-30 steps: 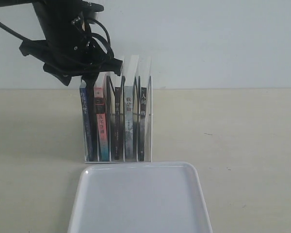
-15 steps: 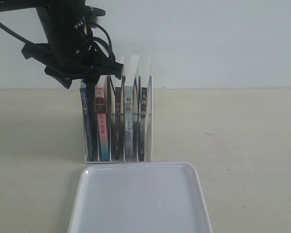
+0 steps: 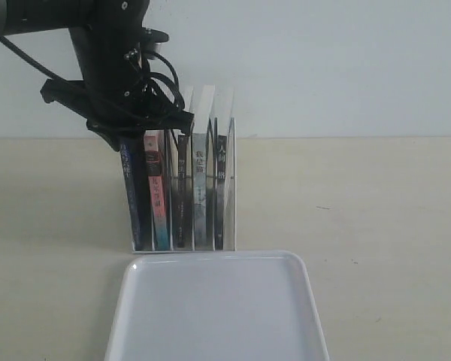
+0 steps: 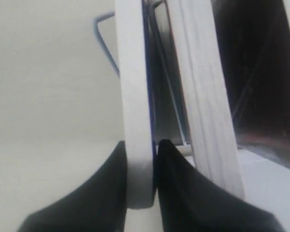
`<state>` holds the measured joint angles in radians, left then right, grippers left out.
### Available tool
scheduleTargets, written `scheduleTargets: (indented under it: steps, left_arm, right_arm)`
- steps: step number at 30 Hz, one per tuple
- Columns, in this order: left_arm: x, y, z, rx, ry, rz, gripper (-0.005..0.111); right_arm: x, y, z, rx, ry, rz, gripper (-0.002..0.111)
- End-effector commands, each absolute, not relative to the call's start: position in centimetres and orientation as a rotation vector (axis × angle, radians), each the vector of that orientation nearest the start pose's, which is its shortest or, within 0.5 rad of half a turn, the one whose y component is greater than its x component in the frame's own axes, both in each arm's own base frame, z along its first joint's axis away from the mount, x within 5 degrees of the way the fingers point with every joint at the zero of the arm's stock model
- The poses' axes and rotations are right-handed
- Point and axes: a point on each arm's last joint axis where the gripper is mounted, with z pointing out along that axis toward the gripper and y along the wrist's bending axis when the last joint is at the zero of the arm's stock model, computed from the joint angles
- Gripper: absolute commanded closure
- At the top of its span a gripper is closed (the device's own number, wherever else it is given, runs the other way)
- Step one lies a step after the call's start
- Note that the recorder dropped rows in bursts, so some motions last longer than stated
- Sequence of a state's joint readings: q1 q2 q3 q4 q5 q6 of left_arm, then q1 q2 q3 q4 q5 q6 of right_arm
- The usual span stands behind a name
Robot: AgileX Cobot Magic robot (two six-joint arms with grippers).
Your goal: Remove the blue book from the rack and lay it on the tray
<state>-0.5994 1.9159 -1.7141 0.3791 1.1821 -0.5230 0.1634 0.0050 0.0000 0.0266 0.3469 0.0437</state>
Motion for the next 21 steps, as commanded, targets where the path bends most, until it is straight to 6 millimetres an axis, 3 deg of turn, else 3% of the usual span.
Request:
scheduleTargets:
  steps: [1, 21]
  left_arm:
    - [35.2, -20.3, 28.8, 0.254, 2.714, 0.247, 0.091]
    - [33.2, -18.9, 34.0, 0.218, 2.605, 0.155, 0.092]
  right_arm:
    - [5.3, 0.9, 18.3, -0.094, 1.820, 0.162, 0.107]
    - [5.3, 0.9, 18.3, -0.094, 1.820, 0.162, 0.107]
